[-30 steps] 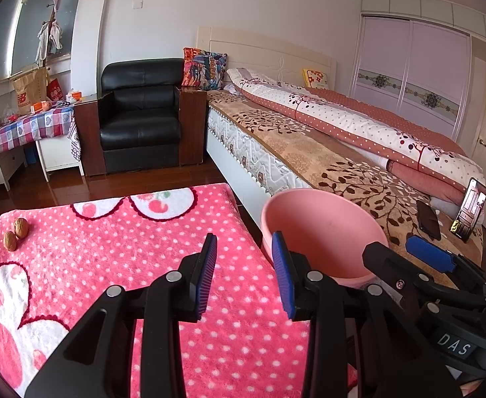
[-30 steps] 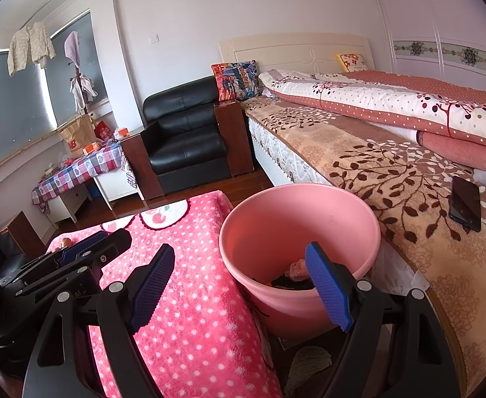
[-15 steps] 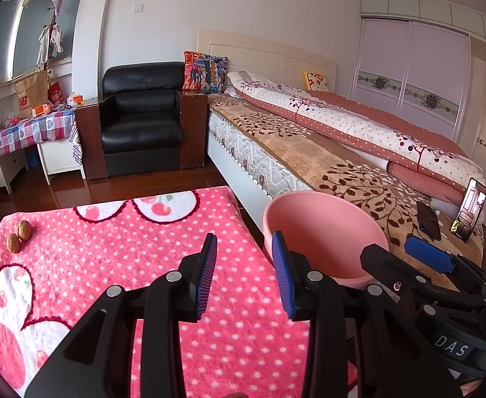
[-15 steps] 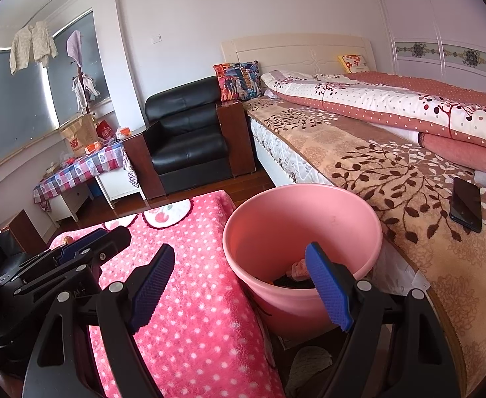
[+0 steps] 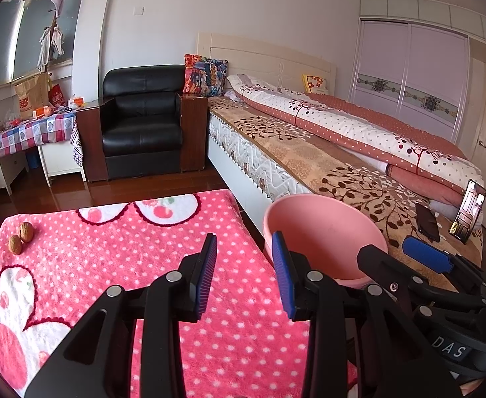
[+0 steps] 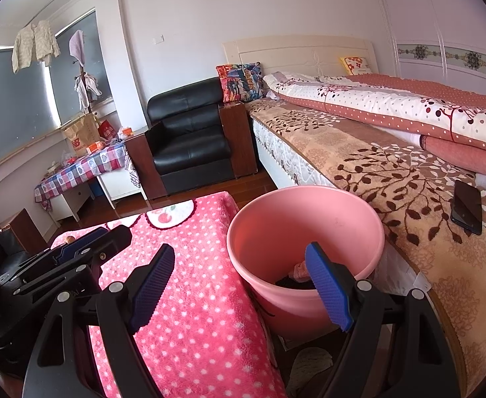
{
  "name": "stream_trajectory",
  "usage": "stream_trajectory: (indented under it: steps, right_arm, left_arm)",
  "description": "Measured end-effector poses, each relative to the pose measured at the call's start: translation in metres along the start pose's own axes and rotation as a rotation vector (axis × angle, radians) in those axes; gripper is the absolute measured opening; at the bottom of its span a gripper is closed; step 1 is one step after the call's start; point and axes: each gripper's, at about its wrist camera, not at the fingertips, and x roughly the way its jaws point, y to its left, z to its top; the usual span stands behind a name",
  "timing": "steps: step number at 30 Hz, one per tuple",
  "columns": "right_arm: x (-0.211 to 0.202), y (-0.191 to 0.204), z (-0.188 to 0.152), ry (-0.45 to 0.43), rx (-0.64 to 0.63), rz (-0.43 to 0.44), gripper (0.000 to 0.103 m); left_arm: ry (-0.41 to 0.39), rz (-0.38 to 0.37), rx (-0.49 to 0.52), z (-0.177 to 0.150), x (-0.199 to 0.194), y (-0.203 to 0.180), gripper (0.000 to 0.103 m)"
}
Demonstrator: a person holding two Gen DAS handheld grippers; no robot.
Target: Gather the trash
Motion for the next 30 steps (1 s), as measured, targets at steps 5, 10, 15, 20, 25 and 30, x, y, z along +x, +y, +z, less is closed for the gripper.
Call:
stream_trajectory:
  steps: [5,10,15,20,25,30]
  right_arm:
    - [-0.0006,0.0039,0.0001,-0.003,-0.009,0.002,0.080]
    - [-0.0001,0.0066,0.0005,-0.005,-0.015,0.005,0.080]
    - [-0.0007,0.0060,-0.0006,-0.009,-0.013,-0.001,0.080]
    - [-0.0005,0.0041,-0.0030,-0.004,-0.005,-0.009,0.080]
    - [-0.0006,0.0042,-0.0033,-0.003,-0.005,-0.007,0.080]
    - [-0.0008,0.0043,-0.0036,-0.003,-0.004,-0.007,0.080]
  left_arm:
    - [-0.004,0.001,-0.003,0.0011,-0.0021,0.0010,0.035]
    - [-0.009,0.004,-0.008,0.0017,-0.0044,0.0042,0.035]
    - [-0.012,0.006,-0.015,0.0019,-0.0050,0.0057,0.035]
    - [-0.012,0.005,-0.015,0.0013,-0.0054,0.0066,0.035]
    - [-0.013,0.004,-0.015,0.0012,-0.0055,0.0068,0.035]
    - [-0.012,0.006,-0.016,0.0013,-0.0055,0.0068,0.035]
